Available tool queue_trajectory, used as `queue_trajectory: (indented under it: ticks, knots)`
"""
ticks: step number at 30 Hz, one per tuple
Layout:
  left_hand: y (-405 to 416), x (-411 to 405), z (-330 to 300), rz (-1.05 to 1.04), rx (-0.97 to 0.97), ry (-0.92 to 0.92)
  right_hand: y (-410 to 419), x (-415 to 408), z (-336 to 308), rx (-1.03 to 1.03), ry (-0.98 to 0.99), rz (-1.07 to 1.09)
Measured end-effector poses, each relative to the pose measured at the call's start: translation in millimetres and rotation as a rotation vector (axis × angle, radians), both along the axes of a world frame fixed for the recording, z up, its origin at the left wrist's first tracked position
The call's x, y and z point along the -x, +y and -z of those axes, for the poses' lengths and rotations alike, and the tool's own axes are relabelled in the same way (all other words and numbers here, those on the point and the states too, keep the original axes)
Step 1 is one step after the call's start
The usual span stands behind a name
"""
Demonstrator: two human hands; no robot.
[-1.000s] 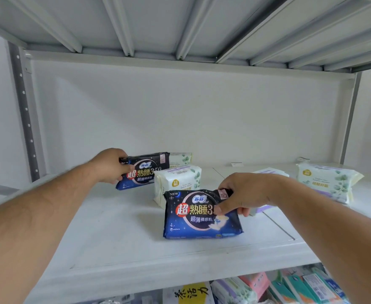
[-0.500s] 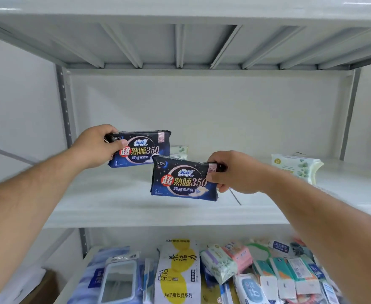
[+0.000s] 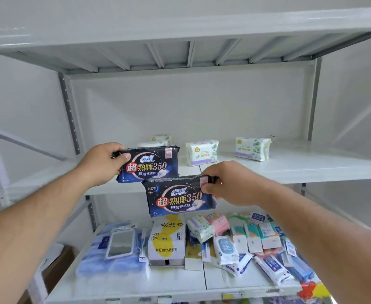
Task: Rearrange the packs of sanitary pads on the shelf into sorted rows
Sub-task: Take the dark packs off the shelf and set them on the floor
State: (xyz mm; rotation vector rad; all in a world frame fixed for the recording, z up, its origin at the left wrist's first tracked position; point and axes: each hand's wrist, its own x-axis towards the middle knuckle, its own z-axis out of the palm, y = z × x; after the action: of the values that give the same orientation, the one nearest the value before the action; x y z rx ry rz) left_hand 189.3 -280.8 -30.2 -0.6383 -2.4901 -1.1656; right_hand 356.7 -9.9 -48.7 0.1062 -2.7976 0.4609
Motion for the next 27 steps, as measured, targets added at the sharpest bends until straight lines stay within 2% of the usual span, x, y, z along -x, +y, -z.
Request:
queue_trajectory:
  ticks: [8,19,27]
  knots:
    - [-25,-68,48,0.068,0.020,-0.092,-40,-63,51,-0.014,-0.081,-0.008]
    - [-67,-150,209,0.113,0.082,-0.303,-82,-161,194,0.024,-0.244,0.067]
    - [-55,-228,306,0.107,0.179,-0.440,-74,-229,297,0.027,-0.398,0.038]
